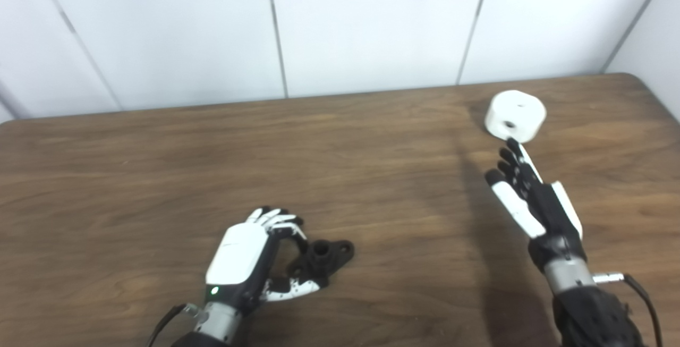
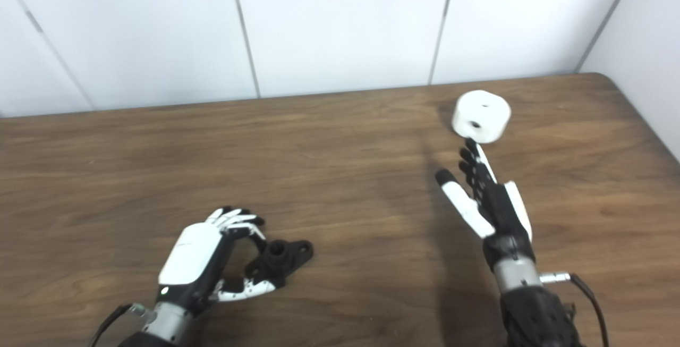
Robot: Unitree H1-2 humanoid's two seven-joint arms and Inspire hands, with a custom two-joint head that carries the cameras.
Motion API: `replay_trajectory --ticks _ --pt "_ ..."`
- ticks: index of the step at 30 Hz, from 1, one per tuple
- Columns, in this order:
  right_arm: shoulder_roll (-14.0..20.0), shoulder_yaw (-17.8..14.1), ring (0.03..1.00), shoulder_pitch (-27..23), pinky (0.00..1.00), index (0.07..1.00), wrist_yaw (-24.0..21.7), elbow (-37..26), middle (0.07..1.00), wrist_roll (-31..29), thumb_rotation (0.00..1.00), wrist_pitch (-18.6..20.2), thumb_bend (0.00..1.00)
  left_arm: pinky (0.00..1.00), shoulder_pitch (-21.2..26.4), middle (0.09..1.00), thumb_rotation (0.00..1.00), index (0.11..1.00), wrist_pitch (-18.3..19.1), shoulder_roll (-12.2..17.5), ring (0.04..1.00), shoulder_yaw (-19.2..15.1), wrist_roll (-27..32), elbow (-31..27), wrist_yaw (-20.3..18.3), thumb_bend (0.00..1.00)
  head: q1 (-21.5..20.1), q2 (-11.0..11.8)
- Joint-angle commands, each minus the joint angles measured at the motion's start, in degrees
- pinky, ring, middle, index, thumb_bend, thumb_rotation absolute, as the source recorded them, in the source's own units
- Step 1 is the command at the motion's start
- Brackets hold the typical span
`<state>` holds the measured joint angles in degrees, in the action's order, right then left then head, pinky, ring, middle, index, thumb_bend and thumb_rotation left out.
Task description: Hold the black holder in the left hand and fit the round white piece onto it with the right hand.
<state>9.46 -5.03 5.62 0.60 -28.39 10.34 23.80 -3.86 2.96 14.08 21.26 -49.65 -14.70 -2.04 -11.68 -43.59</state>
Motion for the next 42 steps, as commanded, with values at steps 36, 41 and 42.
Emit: replay_trajectory --ticks 36,41,42 --pt "21.55 0.86 1.000 -34.15 1.00 0.782 -22.57 23.81 1.000 37.27 0.25 3.11 0.97 0.88 -0.62 0.753 0.04 0.487 -4.21 1.18 0.830 -4.19 1.92 -1.08 -2.70 0.52 -11.38 2.78" --pt "22.19 2.42 1.000 -37.59 1.00 0.792 -25.94 29.03 1.000 41.53 0.26 3.11 0.99 0.88 -0.58 0.753 0.04 0.487 -3.89 1.00 0.833 -4.19 1.68 -1.11 -2.91 0.52 -11.25 3.05" --pt "22.25 2.58 1.000 -38.14 1.00 0.796 -26.44 29.93 1.000 42.05 0.26 3.11 0.99 0.88 -0.59 0.753 0.04 0.487 -3.89 0.95 0.833 -4.19 1.68 -1.12 -2.89 0.52 -11.22 3.13"
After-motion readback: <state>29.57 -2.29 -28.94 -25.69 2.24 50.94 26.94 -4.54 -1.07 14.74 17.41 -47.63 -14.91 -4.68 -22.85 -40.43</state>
